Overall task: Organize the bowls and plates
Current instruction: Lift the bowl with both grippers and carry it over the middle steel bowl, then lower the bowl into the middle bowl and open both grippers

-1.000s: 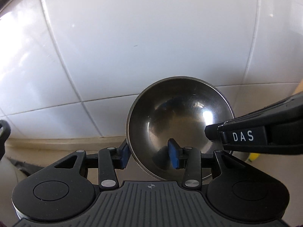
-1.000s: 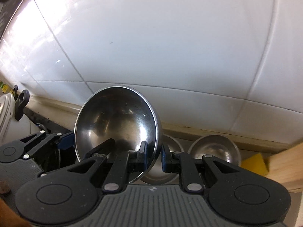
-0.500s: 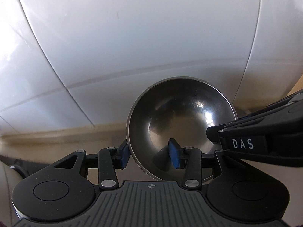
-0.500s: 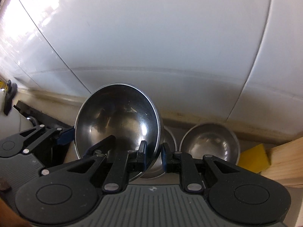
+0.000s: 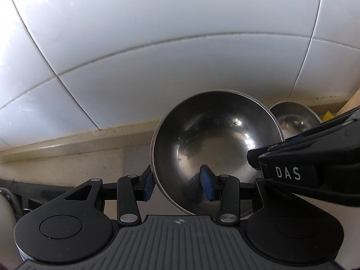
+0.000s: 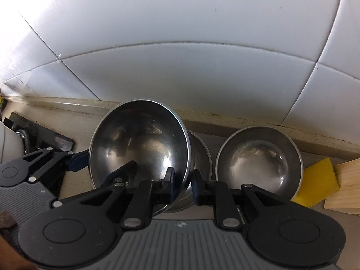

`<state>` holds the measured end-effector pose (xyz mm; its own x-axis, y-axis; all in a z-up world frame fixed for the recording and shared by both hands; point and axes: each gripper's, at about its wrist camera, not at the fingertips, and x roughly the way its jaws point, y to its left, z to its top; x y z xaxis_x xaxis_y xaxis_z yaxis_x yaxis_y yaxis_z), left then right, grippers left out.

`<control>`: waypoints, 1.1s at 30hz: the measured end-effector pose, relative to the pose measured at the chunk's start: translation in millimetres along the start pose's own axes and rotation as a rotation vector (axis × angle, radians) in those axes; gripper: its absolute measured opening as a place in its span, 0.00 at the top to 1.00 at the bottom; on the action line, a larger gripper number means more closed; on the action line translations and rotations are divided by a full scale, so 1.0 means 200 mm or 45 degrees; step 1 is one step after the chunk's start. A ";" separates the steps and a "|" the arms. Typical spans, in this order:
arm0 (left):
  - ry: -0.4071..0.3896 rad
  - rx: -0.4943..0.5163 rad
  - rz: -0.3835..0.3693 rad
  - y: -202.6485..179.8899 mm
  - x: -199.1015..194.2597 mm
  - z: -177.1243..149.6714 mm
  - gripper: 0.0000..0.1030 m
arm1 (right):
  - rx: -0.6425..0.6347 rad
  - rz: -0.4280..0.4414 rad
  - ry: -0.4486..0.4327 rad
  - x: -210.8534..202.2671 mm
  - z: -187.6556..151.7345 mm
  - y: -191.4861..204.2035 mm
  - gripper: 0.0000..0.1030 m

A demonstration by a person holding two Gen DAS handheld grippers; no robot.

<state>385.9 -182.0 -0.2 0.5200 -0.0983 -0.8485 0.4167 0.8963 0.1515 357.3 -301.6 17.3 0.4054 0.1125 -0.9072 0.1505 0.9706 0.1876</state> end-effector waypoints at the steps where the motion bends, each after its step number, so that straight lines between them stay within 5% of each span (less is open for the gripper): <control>1: 0.008 0.003 0.001 0.00 0.02 0.00 0.58 | 0.005 0.001 0.006 0.02 0.00 0.00 1.00; 18: 0.031 0.021 0.010 0.09 0.18 -0.08 0.58 | -0.016 -0.060 0.026 0.08 0.00 0.00 0.95; 33: -0.044 -0.024 0.019 0.15 0.03 -0.04 0.51 | 0.006 -0.064 -0.042 -0.11 -0.04 -0.05 0.92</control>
<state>396.7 -153.0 -5.2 0.5516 -0.0996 -0.8281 0.3951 0.9056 0.1543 340.0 -311.3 31.7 0.4269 0.0564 -0.9025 0.1757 0.9739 0.1440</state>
